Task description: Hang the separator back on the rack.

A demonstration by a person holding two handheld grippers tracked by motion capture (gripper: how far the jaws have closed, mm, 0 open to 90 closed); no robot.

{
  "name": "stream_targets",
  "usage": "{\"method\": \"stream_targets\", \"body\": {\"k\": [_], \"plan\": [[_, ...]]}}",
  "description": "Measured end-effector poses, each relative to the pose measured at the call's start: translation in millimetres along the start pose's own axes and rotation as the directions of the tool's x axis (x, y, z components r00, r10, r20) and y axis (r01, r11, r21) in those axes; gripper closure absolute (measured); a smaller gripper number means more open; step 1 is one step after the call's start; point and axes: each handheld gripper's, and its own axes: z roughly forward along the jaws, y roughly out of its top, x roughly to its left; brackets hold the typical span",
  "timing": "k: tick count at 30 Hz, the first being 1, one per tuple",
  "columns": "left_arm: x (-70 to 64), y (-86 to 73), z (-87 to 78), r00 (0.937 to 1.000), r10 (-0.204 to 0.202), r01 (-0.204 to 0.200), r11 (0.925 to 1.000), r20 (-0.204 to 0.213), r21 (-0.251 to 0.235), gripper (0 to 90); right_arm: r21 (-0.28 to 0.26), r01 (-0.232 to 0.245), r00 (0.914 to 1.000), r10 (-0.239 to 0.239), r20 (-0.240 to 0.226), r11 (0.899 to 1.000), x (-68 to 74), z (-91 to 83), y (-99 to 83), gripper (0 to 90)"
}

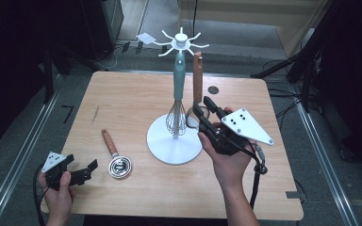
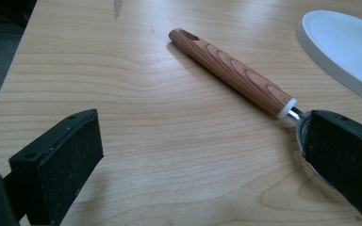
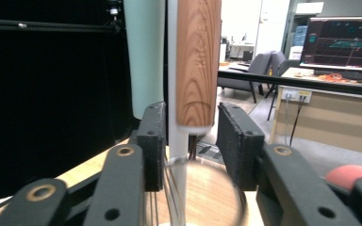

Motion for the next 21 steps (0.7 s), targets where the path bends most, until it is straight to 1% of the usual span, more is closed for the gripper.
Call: {"method": "stream_targets", "body": {"k": [2, 4, 8, 10, 12, 16, 19, 21], "plan": [[0.0, 0.0, 0.0, 1.0000, 0.001, -0.001, 1.0000, -0.001, 0.001, 0.0, 0.004, 0.005, 1.0000, -0.005, -0.003, 1.000, 0.3, 0.3, -0.2, 63.9], [-0.1, -0.1, 0.1, 1.0000, 0.001, -0.001, 1.0000, -0.001, -0.001, 0.0, 0.006, 0.007, 1.0000, -0.007, 0.001, 1.000, 0.2, 0.8, -0.4, 67.1], [-0.1, 0.0, 0.2, 1.0000, 0.001, -0.001, 1.0000, -0.001, 0.000, 0.0, 0.000, 0.009, 0.9999, -0.009, 0.014, 1.000, -1.2, 2.0, -0.1, 81.2], [-0.1, 0.0, 0.2, 1.0000, 0.001, -0.001, 1.0000, -0.001, 0.000, 0.0, -0.001, 0.012, 0.9998, -0.012, 0.018, 1.000, -2.2, 2.8, 0.9, 86.5], [-0.1, 0.0, 0.3, 1.0000, 0.001, -0.001, 1.0000, -0.001, 0.000, 0.0, -0.009, 0.013, 0.9995, -0.013, 0.030, 1.000, -4.2, 3.7, 2.8, 90.0], [-0.1, 0.0, 0.5, 1.0000, 0.000, 0.000, 1.0000, -0.001, 0.002, 0.0, -0.017, 0.012, 0.9987, -0.011, 0.050, 1.000, -9.5, 7.5, 7.8, 90.0], [-0.1, 0.0, 0.6, 1.0000, 0.003, -0.003, 1.0000, -0.002, 0.001, 0.0, -0.023, 0.017, 0.9976, -0.015, 0.068, 1.000, -14.5, 13.8, 14.2, 90.0], [-0.1, 0.0, 0.7, 1.0000, 0.003, -0.003, 1.0000, -0.002, 0.001, 0.0, -0.035, 0.024, 0.9976, -0.021, 0.066, 0.999, -19.0, 18.2, 21.2, 90.0]]}}
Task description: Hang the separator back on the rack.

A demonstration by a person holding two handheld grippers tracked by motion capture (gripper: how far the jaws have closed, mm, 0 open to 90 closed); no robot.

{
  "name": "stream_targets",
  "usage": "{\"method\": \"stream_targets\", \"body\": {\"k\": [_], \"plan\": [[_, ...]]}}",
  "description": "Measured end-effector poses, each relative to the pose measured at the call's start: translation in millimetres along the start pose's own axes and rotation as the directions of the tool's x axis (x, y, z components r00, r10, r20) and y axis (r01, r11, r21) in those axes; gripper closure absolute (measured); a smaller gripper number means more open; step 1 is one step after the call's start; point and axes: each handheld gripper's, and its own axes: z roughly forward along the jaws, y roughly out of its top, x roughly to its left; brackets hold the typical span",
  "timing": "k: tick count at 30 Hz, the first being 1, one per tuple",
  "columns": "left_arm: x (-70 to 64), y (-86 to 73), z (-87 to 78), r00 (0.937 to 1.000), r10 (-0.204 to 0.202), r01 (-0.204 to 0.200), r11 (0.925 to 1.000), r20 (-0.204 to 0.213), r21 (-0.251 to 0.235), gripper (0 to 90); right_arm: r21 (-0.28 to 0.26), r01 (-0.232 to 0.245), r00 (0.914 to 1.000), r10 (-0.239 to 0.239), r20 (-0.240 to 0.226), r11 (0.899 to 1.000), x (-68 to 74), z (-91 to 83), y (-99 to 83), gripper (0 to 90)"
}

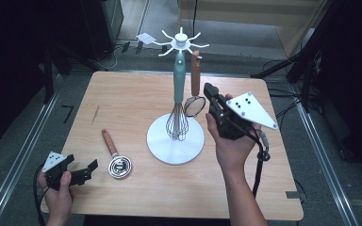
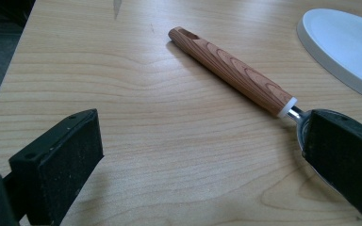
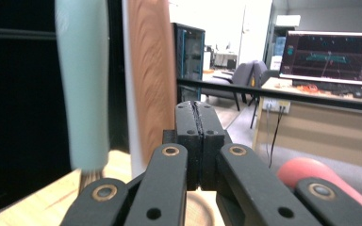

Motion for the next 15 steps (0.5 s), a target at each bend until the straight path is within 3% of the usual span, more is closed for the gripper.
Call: {"method": "stream_targets", "body": {"k": [9, 15], "plan": [[0.0, 0.1, 0.3, 1.0000, 0.000, 0.000, 1.0000, 0.001, 0.004, 0.0, -0.049, 0.000, 1.0000, -0.001, -0.004, 0.999, -8.0, 20.5, 19.8, 90.0], [0.0, 0.1, 0.4, 1.0000, 0.001, -0.001, 1.0000, 0.001, 0.003, 0.0, -0.080, 0.022, 0.9986, -0.026, -0.046, 0.997, -3.2, 23.0, 25.0, 90.0]]}}
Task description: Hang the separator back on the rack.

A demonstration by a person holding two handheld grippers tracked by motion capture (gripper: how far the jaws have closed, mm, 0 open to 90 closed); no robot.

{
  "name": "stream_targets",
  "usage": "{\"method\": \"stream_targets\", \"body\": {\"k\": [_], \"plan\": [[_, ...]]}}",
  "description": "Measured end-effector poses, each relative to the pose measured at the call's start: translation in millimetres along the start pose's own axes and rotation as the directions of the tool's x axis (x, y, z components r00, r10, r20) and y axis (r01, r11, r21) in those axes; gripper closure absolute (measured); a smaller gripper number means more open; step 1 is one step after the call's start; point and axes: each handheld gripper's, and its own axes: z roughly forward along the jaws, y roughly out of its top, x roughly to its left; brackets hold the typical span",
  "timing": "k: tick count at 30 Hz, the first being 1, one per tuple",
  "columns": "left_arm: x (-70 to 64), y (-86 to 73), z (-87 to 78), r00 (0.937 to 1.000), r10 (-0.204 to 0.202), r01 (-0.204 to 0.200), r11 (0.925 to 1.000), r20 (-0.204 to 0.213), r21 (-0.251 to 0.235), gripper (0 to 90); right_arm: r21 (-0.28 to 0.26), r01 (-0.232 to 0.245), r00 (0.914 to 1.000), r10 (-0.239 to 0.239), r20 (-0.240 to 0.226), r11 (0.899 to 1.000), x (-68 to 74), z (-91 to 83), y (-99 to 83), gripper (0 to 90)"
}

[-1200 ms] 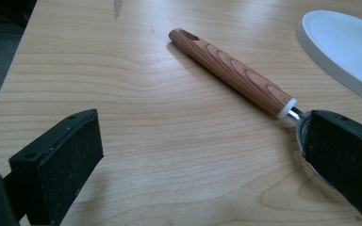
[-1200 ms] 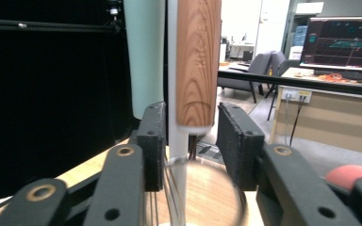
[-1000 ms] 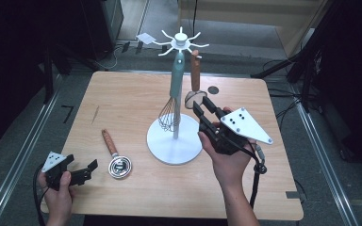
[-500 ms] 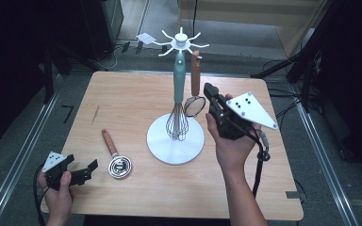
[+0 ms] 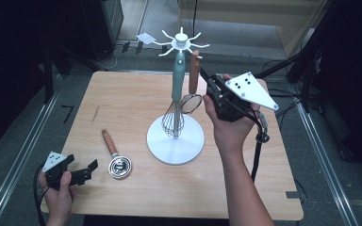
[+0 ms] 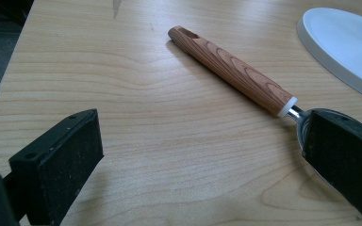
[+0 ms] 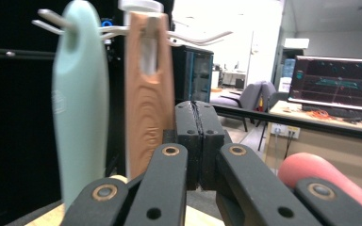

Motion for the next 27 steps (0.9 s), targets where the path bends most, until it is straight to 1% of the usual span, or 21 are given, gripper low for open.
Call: {"method": "stream_targets", "body": {"k": [2, 6, 9, 16, 20, 23, 27], "plan": [[0.0, 0.0, 0.0, 1.0000, 0.001, -0.001, 1.0000, 0.000, 0.001, 0.0, 0.000, 0.016, 0.9999, -0.016, -0.003, 1.000, 2.6, 0.0, 0.1, 90.0], [-0.2, 0.0, 0.1, 1.0000, 0.002, -0.002, 1.0000, 0.001, 0.000, 0.0, -0.004, 0.007, 0.9998, -0.008, -0.021, 1.000, 4.1, -2.3, 1.1, 90.0], [-0.3, 0.1, 0.1, 1.0000, 0.003, -0.003, 1.0000, -0.001, 0.002, 0.0, -0.006, 0.015, 0.9993, -0.016, -0.034, 1.000, 6.0, -3.3, 2.5, 90.0], [-0.4, 0.1, 0.2, 1.0000, 0.004, -0.004, 1.0000, -0.001, 0.003, 0.0, -0.005, 0.013, 0.9988, -0.013, -0.047, 1.000, 8.7, -5.4, 3.9, 90.0], [-0.4, 0.1, 0.2, 1.0000, 0.004, -0.004, 1.0000, -0.001, 0.003, 0.0, -0.013, 0.020, 0.9980, -0.021, -0.059, 1.000, 11.5, -7.0, 5.4, 90.0], [-0.4, 0.1, 0.2, 1.0000, 0.005, -0.005, 1.0000, -0.001, 0.002, 0.0, -0.014, 0.024, 0.9982, -0.025, -0.054, 1.000, 12.9, -7.1, 6.4, 90.0], [-0.4, 0.1, 0.2, 1.0000, 0.004, -0.004, 1.0000, -0.001, 0.002, 0.0, -0.014, 0.013, 0.9991, -0.014, -0.039, 1.000, 10.1, -6.8, 8.3, 90.0]]}}
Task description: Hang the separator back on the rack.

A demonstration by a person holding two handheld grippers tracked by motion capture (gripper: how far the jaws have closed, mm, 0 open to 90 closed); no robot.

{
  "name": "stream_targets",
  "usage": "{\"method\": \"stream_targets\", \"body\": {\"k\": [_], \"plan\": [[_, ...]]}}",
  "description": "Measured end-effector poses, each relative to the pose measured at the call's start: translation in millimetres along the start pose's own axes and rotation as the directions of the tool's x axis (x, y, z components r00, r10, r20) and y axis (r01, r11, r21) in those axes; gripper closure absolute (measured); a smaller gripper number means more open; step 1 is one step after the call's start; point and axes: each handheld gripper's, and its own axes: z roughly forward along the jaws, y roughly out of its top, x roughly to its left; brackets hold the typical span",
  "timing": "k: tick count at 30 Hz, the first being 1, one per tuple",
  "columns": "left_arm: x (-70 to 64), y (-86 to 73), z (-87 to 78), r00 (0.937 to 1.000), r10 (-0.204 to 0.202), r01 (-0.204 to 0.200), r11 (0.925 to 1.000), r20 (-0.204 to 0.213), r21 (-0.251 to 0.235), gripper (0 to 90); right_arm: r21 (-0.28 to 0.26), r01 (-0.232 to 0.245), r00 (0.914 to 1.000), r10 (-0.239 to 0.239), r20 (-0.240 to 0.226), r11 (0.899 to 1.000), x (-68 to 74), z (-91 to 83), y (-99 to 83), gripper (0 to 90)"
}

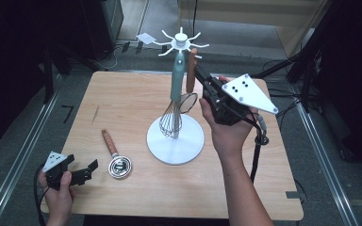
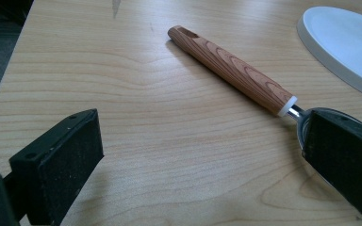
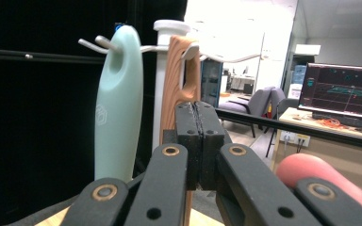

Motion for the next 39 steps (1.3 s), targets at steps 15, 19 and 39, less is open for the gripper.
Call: {"method": "stream_targets", "body": {"k": [15, 19, 39], "plan": [[0.0, 0.1, 0.0, 1.0000, 0.001, -0.001, 1.0000, 0.001, 0.001, 0.0, 0.047, -0.012, 0.9996, 0.010, 0.028, 0.999, -19.7, 13.9, -8.3, 90.0], [0.0, 0.1, 0.0, 1.0000, 0.002, -0.002, 1.0000, 0.002, 0.003, 0.0, 0.075, -0.002, 0.9998, 0.004, -0.022, 0.997, -22.0, 19.7, -16.2, 90.0], [-0.5, 0.1, 0.3, 1.0000, 0.000, 0.000, 1.0000, 0.006, 0.007, 0.0, 0.055, 0.047, 0.9892, -0.039, -0.141, 0.997, -4.4, 12.0, -18.5, 90.0]]}}
